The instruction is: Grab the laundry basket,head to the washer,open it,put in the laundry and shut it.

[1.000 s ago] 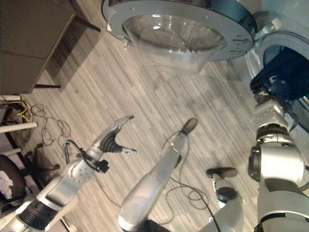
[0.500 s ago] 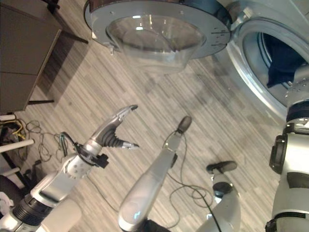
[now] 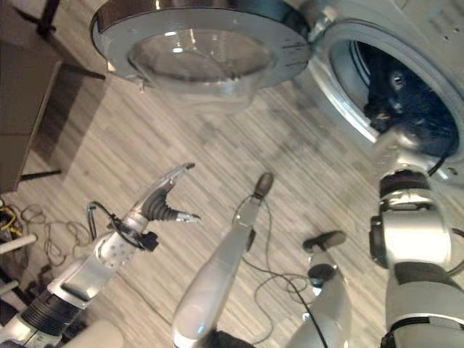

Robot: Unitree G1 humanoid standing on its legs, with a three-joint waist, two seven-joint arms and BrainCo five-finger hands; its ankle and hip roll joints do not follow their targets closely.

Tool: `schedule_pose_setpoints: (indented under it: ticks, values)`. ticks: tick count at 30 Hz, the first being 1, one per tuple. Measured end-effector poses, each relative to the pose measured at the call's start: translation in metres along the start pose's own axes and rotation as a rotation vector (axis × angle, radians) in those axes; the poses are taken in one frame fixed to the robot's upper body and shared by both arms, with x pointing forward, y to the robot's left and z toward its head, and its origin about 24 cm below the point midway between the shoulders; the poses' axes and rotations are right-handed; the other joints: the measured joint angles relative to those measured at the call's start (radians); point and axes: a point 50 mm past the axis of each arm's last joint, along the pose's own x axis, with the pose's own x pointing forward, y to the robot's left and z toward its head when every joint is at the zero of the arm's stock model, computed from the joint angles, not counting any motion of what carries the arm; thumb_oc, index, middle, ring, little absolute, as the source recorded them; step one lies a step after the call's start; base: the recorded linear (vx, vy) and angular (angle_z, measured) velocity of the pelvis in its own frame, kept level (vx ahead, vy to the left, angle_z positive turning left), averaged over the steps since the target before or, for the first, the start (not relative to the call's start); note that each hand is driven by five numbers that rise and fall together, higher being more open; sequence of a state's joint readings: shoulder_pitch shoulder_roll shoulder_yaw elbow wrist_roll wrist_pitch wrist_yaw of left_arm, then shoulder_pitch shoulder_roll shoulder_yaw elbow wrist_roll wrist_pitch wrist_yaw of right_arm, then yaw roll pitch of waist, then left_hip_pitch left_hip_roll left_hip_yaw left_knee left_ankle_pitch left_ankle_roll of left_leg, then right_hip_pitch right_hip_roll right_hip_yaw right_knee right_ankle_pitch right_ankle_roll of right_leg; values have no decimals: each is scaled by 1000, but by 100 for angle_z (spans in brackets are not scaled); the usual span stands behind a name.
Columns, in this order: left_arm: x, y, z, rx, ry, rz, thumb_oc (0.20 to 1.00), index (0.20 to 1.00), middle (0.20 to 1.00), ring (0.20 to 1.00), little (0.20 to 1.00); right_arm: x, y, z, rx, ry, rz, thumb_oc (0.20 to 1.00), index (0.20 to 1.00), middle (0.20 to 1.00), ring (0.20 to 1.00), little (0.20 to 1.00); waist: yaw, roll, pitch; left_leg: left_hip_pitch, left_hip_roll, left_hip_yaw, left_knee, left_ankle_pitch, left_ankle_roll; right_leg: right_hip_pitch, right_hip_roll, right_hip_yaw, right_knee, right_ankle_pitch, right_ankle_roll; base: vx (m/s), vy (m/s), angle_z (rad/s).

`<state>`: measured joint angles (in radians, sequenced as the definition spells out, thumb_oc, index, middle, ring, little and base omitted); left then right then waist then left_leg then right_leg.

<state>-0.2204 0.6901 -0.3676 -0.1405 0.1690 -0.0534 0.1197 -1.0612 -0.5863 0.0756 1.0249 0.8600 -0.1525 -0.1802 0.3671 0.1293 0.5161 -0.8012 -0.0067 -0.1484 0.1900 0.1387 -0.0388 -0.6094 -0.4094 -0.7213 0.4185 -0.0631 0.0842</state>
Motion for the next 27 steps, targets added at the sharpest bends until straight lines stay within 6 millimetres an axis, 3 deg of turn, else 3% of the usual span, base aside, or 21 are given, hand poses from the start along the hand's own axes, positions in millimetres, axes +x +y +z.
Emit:
schedule_pose_setpoints:
  ticks: [2, 3, 5, 6, 8, 11, 13, 15, 17, 19, 20, 21, 24, 27]
  values:
    - [-1, 1, -1, 7, 7, -4, 1000, 1000, 1000, 1000, 1000, -16, 8, -26, 184, 20, 111, 1000, 1000, 1000, 1000, 1000, -7, -11, 2, 9, 3, 12, -6, 0, 0, 5, 7, 12, -19, 7, 3, -35, 38, -9]
    - [-1, -1, -1, 7, 5, -17, 1000, 1000, 1000, 1000, 1000, -24, 8, -48, 221, 82, 122, 1000, 1000, 1000, 1000, 1000, -13, -14, 1, 19, 6, 22, -8, 0, 0, 12, 11, 15, -28, 13, 4, -46, 43, -12]
    - [-6, -5, -6, 1, 37, -1, 1000, 1000, 1000, 1000, 1000, -60, 14, -81, 505, 93, 174, 1000, 1000, 1000, 1000, 1000, -52, -32, 1, 35, 5, 28, -13, -1, -1, 26, 16, 29, -52, 21, 9, -28, 29, -17]
    - [-4, -7, -8, 13, 42, -22, 1000, 1000, 1000, 1000, 1000, -75, 9, -107, 580, 161, 132, 1000, 1000, 1000, 1000, 1000, -61, -51, -1, 47, 16, 46, -16, -1, -1, 34, 30, 36, -75, 40, 5, -24, 19, -27]
    - [-5, -9, -12, 7, 62, -18, 1000, 1000, 1000, 1000, 1000, -106, -9, -129, 699, 174, 85, 1000, 1000, 1000, 1000, 1000, -102, -66, -2, 58, 19, 54, -18, -9, -1, 43, 40, 52, -96, 41, 5, -24, 28, -22]
    - [-14, -6, -34, 17, 173, -15, 1000, 1000, 1000, 1000, 1000, -156, -42, -177, 722, 297, -70, 1000, 1000, 1000, 1000, 1000, -140, -126, -6, 104, 39, 95, -12, -28, -1, 72, 63, 89, -143, 65, 0, -12, -5, -40]
    - [-22, -6, -49, 14, 249, -22, 1000, 1000, 1000, 1000, 1000, -197, -82, -212, 563, 471, -174, 1000, 1000, 1000, 1000, 1000, -180, -152, -17, 141, 51, 110, 5, -55, -6, 121, 83, 105, -175, 75, 8, 5, -52, -31]
    - [-35, -9, -67, 9, 341, -40, 1000, 1000, 1000, 1000, 1000, -244, -116, -236, 376, 684, -229, 1000, 1000, 1000, 1000, 1000, -190, -191, -45, 182, 70, 133, 17, -70, -7, 160, 106, 122, -208, 92, 4, 67, -54, -38]
    - [-49, -14, -82, -20, 433, -47, 1000, 1000, 1000, 1000, 1000, -278, -144, -251, 217, 851, -278, 1000, 1000, 1000, 1000, 1000, -191, -211, -62, 247, 84, 150, 16, -87, -8, 226, 123, 135, -234, 95, 3, 76, -61, -30]
    - [-71, -25, -96, -55, 531, -73, 1000, 1000, 1000, 1000, 1000, -311, -163, -259, 56, 1015, -285, 1000, 1000, 1000, 1000, 1000, -188, -213, -118, 295, 92, 150, 14, -102, -17, 278, 135, 135, -251, 93, 8, 92, -69, -12]
    - [-82, -26, -108, -121, 601, -23, 1000, 1000, 1000, 1000, 1000, -318, -169, -262, -56, 1095, -240, 1000, 1000, 1000, 1000, 1000, -188, -212, -121, 332, 94, 155, 14, -108, -16, 313, 137, 135, -253, 91, 10, 159, -37, 1]
    - [-107, -35, -132, -253, 781, 96, 1000, 1000, 1000, 1000, 1000, -337, -178, -265, -170, 1215, -218, 1000, 1000, 1000, 1000, 1000, -186, -200, -153, 392, 96, 152, 10, -120, -20, 387, 149, 131, -285, 92, 16, 132, -25, 5]
    - [-159, -25, -159, -195, 1009, 146, 1000, 1000, 1000, 1000, 1000, -359, -186, -265, -414, 1335, -37, 1000, 1000, 1000, 1000, 1000, -184, -192, -259, 436, 100, 141, -23, -132, -21, 431, 156, 114, -305, 69, 19, 117, -24, 11]
    - [-172, -1, -172, -88, 1086, 184, 1000, 1000, 1000, 1000, 1000, -360, -186, -263, -587, 1382, 159, 1000, 1000, 1000, 1000, 1000, -171, -178, -300, 482, 103, 135, -46, -124, -29, 472, 170, 110, -329, 70, 16, 140, -30, 3]
